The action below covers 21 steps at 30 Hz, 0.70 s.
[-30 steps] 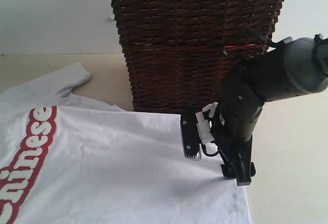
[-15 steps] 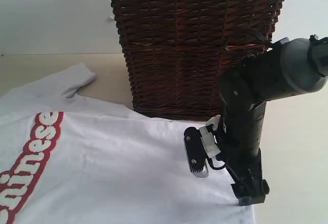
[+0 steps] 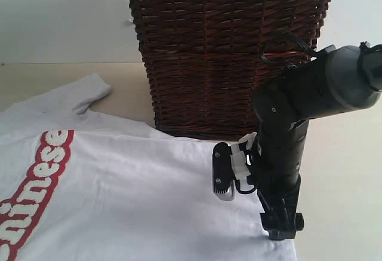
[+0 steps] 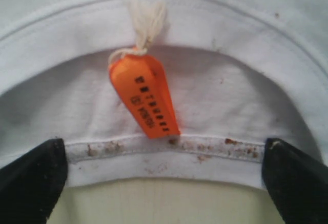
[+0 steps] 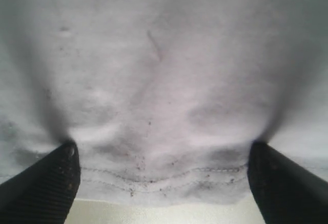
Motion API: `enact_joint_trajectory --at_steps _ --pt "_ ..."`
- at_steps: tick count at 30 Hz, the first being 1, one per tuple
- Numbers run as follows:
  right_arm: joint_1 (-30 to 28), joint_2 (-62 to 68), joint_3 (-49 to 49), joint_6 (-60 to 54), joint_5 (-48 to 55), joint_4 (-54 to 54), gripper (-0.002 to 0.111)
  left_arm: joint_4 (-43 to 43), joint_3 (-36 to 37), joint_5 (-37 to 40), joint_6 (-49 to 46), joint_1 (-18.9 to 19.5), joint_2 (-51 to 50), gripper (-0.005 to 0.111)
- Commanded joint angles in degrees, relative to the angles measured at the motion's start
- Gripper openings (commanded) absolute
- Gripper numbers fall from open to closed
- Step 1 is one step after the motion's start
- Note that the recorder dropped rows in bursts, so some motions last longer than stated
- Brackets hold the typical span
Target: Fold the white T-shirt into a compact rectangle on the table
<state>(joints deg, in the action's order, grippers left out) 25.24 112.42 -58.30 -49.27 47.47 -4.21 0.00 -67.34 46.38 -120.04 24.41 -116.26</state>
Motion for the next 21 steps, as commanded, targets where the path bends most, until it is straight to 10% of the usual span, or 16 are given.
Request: enact_joint_trajectory --at_steps 1,12,21 --pt "0.09 3.29 2.07 1.61 -0.87 1.26 0.085 0.0 0.71 -0.41 -0.18 0.08 -2.26 0.105" --pt "0.09 3.29 2.07 5.76 -4.12 -1.16 0.079 0.0 0.71 -0.41 -0.18 0.08 -2.26 0.105" --pt "0.09 3.54 1.92 5.92 -4.69 -3.59 0.008 0.0 0.71 -0.41 -0.18 0.08 -2.26 0.105"
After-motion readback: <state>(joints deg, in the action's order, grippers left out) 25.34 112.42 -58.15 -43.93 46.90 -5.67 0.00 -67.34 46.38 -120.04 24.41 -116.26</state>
